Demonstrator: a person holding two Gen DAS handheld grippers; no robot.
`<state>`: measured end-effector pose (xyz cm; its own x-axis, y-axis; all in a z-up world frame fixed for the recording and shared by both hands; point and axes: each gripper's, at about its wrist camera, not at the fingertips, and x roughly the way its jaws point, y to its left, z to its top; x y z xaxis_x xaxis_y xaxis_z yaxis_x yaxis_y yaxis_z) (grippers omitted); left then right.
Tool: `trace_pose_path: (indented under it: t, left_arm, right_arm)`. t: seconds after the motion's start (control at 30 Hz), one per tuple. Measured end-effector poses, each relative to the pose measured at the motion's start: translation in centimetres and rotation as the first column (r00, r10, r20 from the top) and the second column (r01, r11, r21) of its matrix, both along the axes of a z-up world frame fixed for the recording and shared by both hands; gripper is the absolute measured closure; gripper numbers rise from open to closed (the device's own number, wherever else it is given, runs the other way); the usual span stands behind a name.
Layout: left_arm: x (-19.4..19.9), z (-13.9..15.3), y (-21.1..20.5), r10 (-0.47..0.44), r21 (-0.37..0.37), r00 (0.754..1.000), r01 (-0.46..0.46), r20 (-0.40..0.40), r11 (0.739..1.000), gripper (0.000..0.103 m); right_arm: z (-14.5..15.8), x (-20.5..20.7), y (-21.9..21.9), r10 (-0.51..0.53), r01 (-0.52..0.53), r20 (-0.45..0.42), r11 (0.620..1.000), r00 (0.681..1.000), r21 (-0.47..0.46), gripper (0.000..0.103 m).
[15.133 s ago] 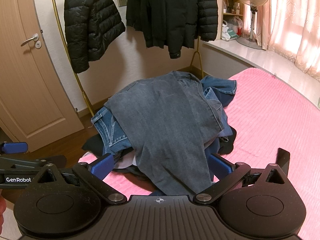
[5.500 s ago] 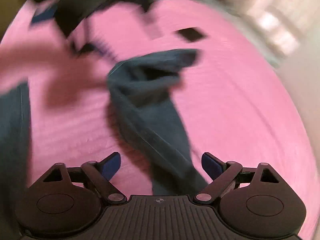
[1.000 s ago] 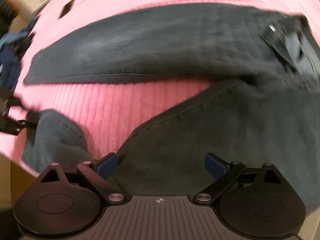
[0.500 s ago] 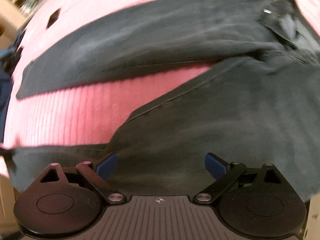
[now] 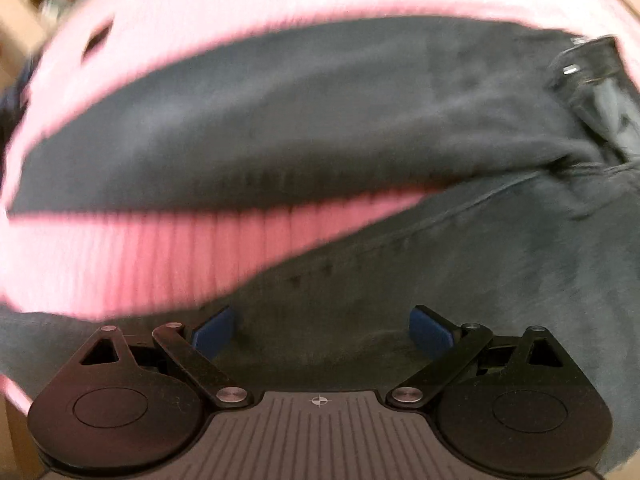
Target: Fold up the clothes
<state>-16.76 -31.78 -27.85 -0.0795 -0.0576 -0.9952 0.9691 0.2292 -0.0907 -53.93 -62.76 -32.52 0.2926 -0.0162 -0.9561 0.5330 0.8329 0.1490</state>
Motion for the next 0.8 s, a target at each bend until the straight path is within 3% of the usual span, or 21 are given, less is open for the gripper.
trace_pose_path:
  t: [0.03, 0.1, 0.2, 0.27, 0.33, 0.4, 0.47, 0.5, 0.53, 0.63, 0.7, 0.8]
  left_arm:
    - [-0.3, -1.8, 0.0, -0.011, 0.049, 1.000, 0.012, -0.009, 0.999, 0.092]
    - [0.0, -3.5, -0.3, 0.015, 0.054, 1.000, -0.015, 0.004, 0.998, 0.092]
    - [1.7, -2.1, -1.0, 0.106, -0.072, 0.994, -0.104, 0.020, 0.992, 0.090]
    - [3.4, 0.0, -0.8, 0.174, -0.184, 0.985, -0.169, 0.008, 0.968, 0.084]
    - [4.6, 1.4, -0.4, 0.192, -0.229, 0.981, -0.182, 0.024, 0.956, 0.073]
    - [4.9, 2.2, 0.1, 0.164, -0.241, 0.986, -0.158, 0.005, 0.958, 0.072]
    - [4.3, 3.2, 1.3, 0.126, -0.255, 0.992, -0.123, -0.003, 0.959, 0.077]
    - [3.8, 3.6, 1.6, 0.086, -0.265, 0.996, -0.086, -0.012, 0.961, 0.088]
    - [2.8, 3.5, 1.8, 0.047, -0.271, 0.999, -0.048, -0.010, 0.961, 0.089]
    - [1.6, 4.3, 2.7, -0.035, -0.278, 0.999, 0.032, -0.006, 0.960, 0.097]
    - [1.1, 5.1, 3.8, -0.028, -0.284, 0.999, 0.020, -0.025, 0.959, 0.097]
    - [0.2, 8.1, 6.1, -0.003, -0.307, 0.996, -0.023, -0.085, 0.952, 0.097]
  right_arm:
    - [-0.3, 0.0, 0.0, 0.025, -0.026, -0.011, 1.000, 1.000, -0.008, 0.006]
    - [-0.6, 0.2, -0.3, 0.038, -0.039, -0.012, 0.999, 0.999, -0.017, 0.003]
    - [0.1, -0.1, -1.8, -0.042, 0.046, 0.055, 0.996, 0.998, -0.081, 0.003]
    - [0.2, -0.5, -3.4, -0.147, 0.152, 0.065, 0.984, 0.987, -0.094, 0.003]
    - [0.7, -0.8, -4.0, -0.200, 0.205, 0.060, 0.975, 0.978, -0.083, 0.003]
    - [2.2, -0.2, -2.5, -0.110, 0.120, 0.072, 0.983, 0.991, -0.141, 0.003]
    - [4.0, 1.1, 0.4, 0.088, -0.069, 0.110, 0.983, 0.990, -0.170, 0.003]
    - [4.8, 1.9, 2.3, 0.205, -0.184, 0.144, 0.972, 0.968, -0.146, 0.003]
    - [5.2, 2.9, 4.2, 0.309, -0.295, 0.183, 0.950, 0.933, -0.104, 0.003]
    - [5.7, 6.2, 9.8, 0.566, -0.583, 0.274, 0.812, 0.778, -0.022, 0.003]
    - [5.5, 8.5, 13.0, 0.668, -0.707, 0.316, 0.707, 0.674, 0.015, 0.003]
    - [5.4, 11.0, 15.9, 0.723, -0.793, 0.372, 0.607, 0.583, 0.062, 0.003]
